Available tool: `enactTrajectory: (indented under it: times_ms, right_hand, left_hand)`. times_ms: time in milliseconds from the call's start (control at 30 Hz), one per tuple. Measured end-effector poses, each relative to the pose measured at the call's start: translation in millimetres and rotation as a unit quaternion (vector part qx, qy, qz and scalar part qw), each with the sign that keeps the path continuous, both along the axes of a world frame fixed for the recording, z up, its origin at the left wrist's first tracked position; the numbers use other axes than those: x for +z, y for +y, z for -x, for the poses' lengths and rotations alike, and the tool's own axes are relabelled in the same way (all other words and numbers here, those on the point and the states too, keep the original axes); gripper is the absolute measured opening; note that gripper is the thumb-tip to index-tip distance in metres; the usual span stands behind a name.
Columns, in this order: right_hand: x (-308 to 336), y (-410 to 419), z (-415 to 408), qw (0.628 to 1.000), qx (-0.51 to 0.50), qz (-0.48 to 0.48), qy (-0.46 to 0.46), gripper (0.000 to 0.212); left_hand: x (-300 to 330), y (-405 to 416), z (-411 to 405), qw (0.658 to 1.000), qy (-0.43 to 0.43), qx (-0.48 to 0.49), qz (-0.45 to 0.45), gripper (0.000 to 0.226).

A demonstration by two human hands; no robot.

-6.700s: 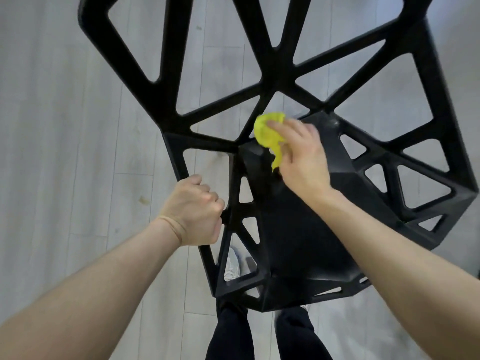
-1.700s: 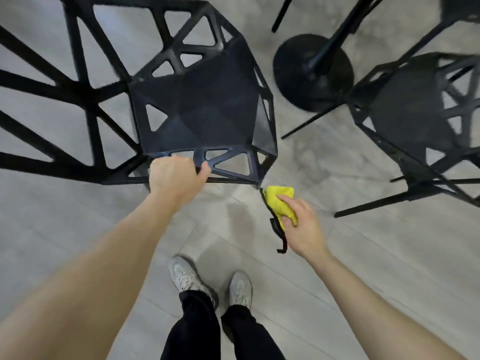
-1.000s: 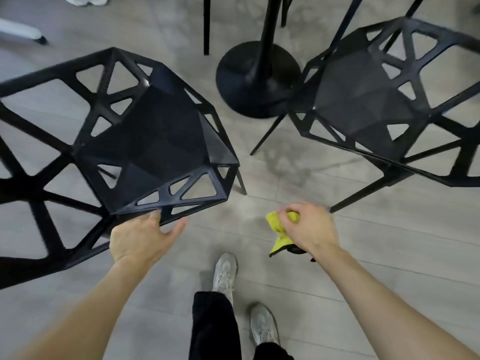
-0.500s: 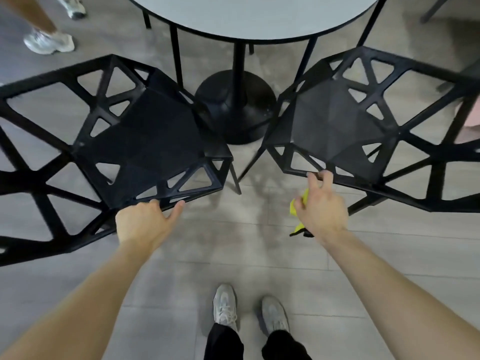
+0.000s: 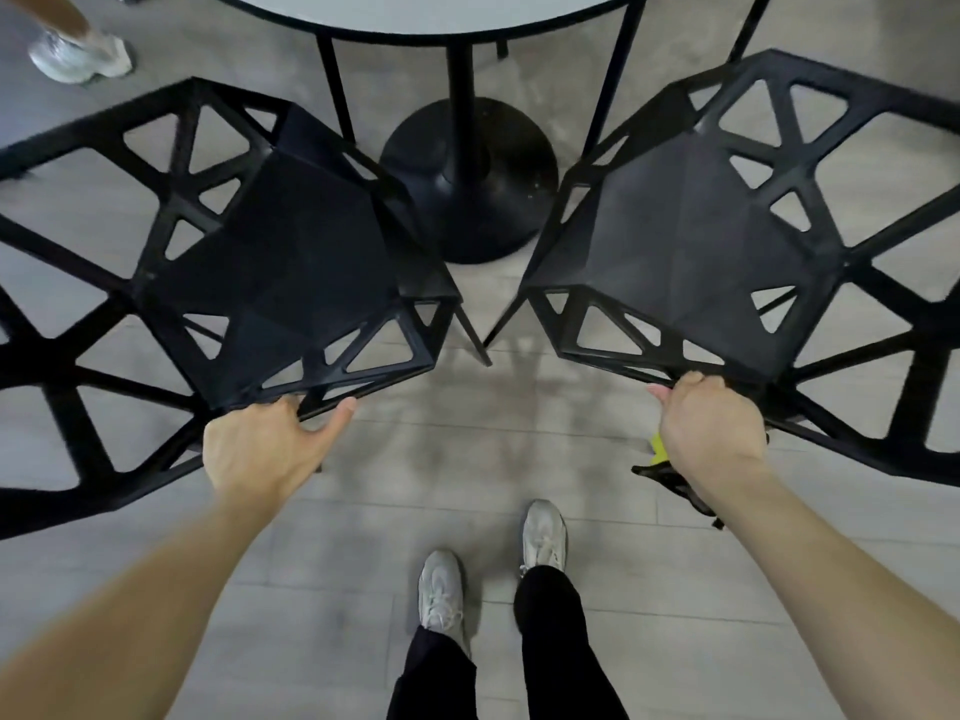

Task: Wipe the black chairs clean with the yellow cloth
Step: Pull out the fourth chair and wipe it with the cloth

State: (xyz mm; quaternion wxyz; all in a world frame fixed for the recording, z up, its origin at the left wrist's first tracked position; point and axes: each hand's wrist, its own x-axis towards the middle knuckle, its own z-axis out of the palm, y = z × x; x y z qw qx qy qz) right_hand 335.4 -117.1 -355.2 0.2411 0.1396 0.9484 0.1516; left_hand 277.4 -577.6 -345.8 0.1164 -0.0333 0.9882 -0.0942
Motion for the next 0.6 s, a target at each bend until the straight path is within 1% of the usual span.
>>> enactTrajectory:
  times_ms: [67, 167, 233, 267, 333, 367, 433, 467, 500, 533, 567, 600]
  right_hand:
    - [0.0, 6.0, -6.8, 1.000, -0.009, -0.003, -0.006, 0.054]
    - [0.0, 15.3, -7.1, 0.999, -0.021, 0.003, 0.024, 0.047]
    - [-2.3, 12.3, -2.0, 0.999, -0.020, -0.002, 0.025, 0.046]
    - [-4.7, 11.0, -1.0, 1.000, -0.012, -0.014, 0.021, 0.049]
    - [-2.3, 6.6, -0.6, 0.999, -0.006, -0.029, -0.017, 0.063]
    - [4.2, 1.1, -0.9, 1.000, -0.016, -0.010, -0.020, 0.066]
    - [27.4, -15.3, -0.7, 0.994, -0.072, 0.077, 0.010, 0.059]
    - [41.4, -25.4, -1.2, 0.985, -0.104, 0.130, 0.037, 0.056]
    - [57.2, -36.1, -2.2, 0.972, -0.137, 0.183, 0.060, 0.053]
    - [75.0, -45.1, -1.3, 0.950, -0.176, 0.245, 0.081, 0.048]
    - [95.4, -53.2, -0.9, 0.920, -0.217, 0.313, 0.090, 0.040]
    - [118.7, -60.4, 0.3, 0.884, -0.254, 0.380, 0.096, 0.032]
  left_hand:
    - [-3.4, 3.1, 2.3, 1.000, 0.000, 0.006, 0.002, 0.082]
    - [-7.7, 6.7, 10.8, 1.000, -0.010, 0.009, 0.020, 0.086]
    - [-10.3, 9.2, 15.4, 1.000, -0.012, 0.006, 0.028, 0.087]
    - [-10.9, 10.1, 16.3, 1.000, -0.014, 0.005, 0.028, 0.087]
    - [-9.6, 12.8, 18.2, 0.999, -0.035, 0.005, 0.028, 0.091]
    - [-7.5, 13.6, 18.5, 0.998, -0.053, 0.005, 0.032, 0.094]
    - [1.5, 18.9, 19.5, 0.995, -0.079, -0.009, 0.059, 0.092]
    - [11.0, 25.3, 17.3, 0.994, -0.086, -0.025, 0.060, 0.088]
    - [26.7, 35.8, 12.3, 0.993, -0.097, -0.048, 0.041, 0.087]
    - [43.4, 49.6, 5.8, 0.991, -0.113, -0.071, -0.007, 0.088]
    - [64.5, 65.2, -4.2, 0.983, -0.138, -0.088, -0.085, 0.091]
    - [85.4, 80.4, -15.8, 0.962, -0.179, -0.095, -0.181, 0.097]
